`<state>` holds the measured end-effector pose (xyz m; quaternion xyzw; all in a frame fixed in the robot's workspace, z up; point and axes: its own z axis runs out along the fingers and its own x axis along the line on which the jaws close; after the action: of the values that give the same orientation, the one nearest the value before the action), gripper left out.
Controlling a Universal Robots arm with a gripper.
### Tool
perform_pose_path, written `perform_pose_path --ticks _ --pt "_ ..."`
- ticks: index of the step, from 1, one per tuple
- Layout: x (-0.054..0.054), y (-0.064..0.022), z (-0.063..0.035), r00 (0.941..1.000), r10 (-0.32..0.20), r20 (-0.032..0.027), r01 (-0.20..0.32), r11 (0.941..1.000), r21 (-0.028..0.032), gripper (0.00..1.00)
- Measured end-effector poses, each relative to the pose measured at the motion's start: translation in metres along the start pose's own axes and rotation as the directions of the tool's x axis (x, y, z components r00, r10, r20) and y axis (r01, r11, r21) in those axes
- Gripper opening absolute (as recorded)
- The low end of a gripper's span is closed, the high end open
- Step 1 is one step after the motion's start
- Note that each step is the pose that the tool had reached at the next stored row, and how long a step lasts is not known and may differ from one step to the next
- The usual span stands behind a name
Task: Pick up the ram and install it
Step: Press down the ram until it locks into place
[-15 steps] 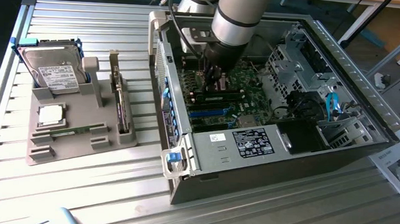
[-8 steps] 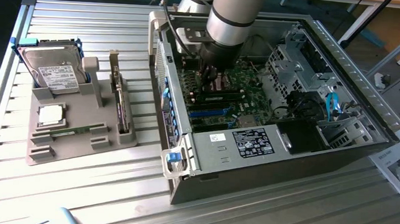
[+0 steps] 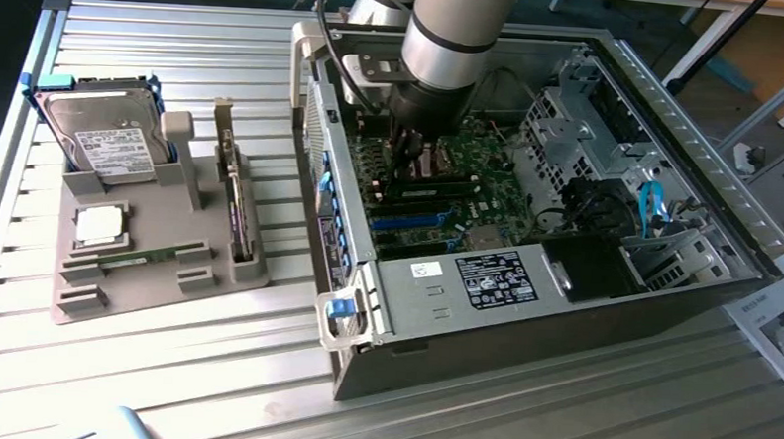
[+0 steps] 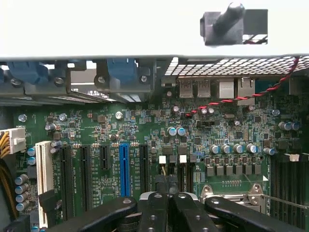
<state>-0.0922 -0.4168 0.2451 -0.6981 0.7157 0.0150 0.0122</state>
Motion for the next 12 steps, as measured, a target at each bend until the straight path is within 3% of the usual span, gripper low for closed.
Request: perform_pose_path --ticks 12 --pt "0.0005 0.0001 0.0052 1.0000 0.000 -0.0002 0.000 1.0000 0.0014 0.10"
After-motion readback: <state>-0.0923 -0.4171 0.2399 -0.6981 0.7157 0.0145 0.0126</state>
